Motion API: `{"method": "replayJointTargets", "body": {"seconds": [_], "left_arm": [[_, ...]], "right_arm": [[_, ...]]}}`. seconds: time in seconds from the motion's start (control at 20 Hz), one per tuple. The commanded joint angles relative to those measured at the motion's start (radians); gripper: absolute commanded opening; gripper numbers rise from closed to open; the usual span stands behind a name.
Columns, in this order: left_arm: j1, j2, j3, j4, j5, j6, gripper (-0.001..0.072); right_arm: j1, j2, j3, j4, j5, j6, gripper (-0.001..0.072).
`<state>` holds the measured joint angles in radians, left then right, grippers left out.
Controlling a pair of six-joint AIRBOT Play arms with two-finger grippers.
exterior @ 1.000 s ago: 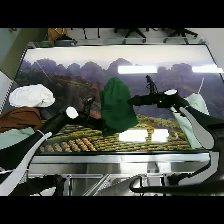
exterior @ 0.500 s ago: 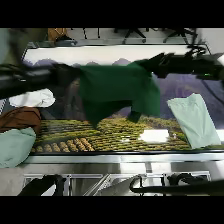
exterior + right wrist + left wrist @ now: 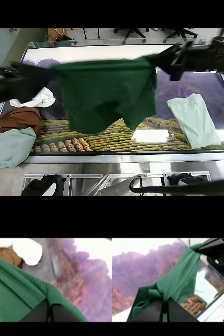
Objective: Fold the shirts.
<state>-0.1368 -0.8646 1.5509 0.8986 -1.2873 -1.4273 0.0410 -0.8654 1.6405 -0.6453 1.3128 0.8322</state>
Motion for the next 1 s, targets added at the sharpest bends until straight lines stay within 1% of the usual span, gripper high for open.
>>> {"method": "replayJointTargets", "body": {"seconds": [0.0, 0.1, 0.15, 0.2, 0.35, 0.45, 0.5, 0.55, 0.65, 0.75, 0.9, 0.95], "left_arm": [[0.01, -0.086, -0.206, -0.001, -0.027, 0.047, 0.0014], [0.011, -0.175, -0.322, 0.0, -0.006, 0.096, 0.0014], [0.011, -0.221, -0.372, 0.0, 0.013, 0.117, 0.0014], [0.011, -0.267, -0.416, 0.0, 0.034, 0.133, 0.0015], [0.011, -0.407, -0.518, -0.003, 0.093, 0.172, 0.0014], [0.011, -0.484, -0.53, -0.003, 0.082, 0.199, 0.0014], [0.011, -0.509, -0.53, -0.009, 0.082, 0.2, 0.0014], [0.011, -0.521, -0.529, -0.008, 0.087, 0.201, 0.0015], [0.011, -0.534, -0.507, -0.005, 0.081, 0.209, 0.0014], [0.016, -0.533, -0.476, -0.001, 0.062, 0.208, 0.0015], [0.029, -0.533, -0.438, -0.001, 0.038, 0.208, 0.0014], [0.03, -0.533, -0.436, -0.001, 0.035, 0.208, 0.0014]], "right_arm": [[0.042, -0.162, -0.079, 0.055, 0.074, 0.017, 0.0019], [0.091, -0.278, -0.161, 0.055, 0.072, 0.005, 0.0025], [0.11, -0.336, -0.199, 0.055, 0.071, 0.001, 0.0037], [0.131, -0.399, -0.234, 0.055, 0.06, -0.01, 0.0067], [0.151, -0.56, -0.264, 0.056, 0.047, -0.015, 0.0067], [0.138, -0.595, -0.263, 0.055, 0.045, 0.0, 0.0068], [0.122, -0.589, -0.261, 0.055, 0.046, 0.01, 0.0082], [0.095, -0.569, -0.251, 0.055, 0.048, 0.032, 0.0153], [0.021, -0.502, -0.235, 0.055, 0.058, 0.058, 0.0166], [-0.084, -0.415, -0.235, 0.041, 0.077, 0.095, 0.0382], [-0.236, -0.298, -0.265, -0.093, 0.11, 0.169, 0.0385], [-0.272, -0.263, -0.307, -0.12, 0.109, 0.175, 0.039]]}}
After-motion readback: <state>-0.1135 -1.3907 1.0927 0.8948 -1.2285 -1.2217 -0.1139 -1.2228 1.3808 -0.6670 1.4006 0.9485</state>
